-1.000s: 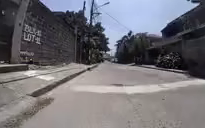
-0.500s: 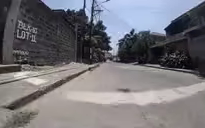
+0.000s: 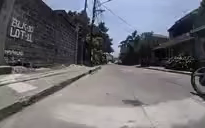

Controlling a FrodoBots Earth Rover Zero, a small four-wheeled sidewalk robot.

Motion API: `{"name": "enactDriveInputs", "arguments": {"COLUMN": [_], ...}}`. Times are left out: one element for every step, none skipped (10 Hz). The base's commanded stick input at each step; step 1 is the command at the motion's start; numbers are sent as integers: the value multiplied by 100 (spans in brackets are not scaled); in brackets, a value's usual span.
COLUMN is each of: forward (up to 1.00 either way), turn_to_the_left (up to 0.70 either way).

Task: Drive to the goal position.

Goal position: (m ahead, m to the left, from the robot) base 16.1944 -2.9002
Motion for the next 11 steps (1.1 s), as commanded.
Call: {"name": "enactDriveInputs", "arguments": {"forward": [100,100,100,100,100,100,100,100,100,100,100], "turn_to_the_left": [-40,-22,-7,0,0,0,0,0,0,0,0]}}
